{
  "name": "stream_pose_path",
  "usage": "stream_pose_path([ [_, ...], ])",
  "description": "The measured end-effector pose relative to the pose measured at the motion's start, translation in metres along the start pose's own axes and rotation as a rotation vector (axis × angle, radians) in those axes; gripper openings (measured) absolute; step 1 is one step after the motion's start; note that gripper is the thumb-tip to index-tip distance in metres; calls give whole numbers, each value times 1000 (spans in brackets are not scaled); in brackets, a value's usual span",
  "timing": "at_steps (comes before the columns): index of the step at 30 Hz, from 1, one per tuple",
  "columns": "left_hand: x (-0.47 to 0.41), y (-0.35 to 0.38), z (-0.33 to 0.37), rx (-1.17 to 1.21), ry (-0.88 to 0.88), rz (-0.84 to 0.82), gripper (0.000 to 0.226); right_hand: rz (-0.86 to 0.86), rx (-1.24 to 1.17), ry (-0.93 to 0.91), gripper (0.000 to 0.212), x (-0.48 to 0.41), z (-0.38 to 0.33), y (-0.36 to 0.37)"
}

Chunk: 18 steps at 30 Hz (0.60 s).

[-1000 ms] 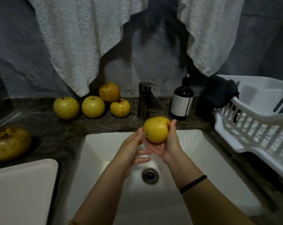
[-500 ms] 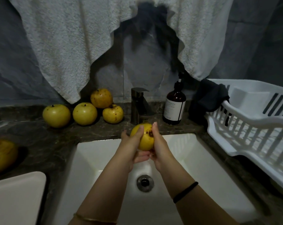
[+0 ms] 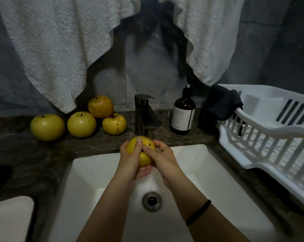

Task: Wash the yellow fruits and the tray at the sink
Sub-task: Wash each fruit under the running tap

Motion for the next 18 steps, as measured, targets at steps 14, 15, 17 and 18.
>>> stream_pose_path([
  [14,1,3,7,-82,59,7,56,24,-13,10,39,0,1,-2],
  [15,2,2,7,-88,62,13,55,14,-3,1,36,1,1,-1],
  [17,2,2,7,-105,70,13,56,18,8,-1,36,0,0,-3],
  [18,1,2,6,-108,66,10,56,25,10,2,37,0,0,-3],
])
Point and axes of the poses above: each hand's wrist, its own x-axis away from the middle knuckle, its own y-axis out of the palm, z = x × y, the point moved 9 cm from there along -x, towards the middle knuckle, and after that the axes turned 10 degrees about -x, right-handed, at the moved point
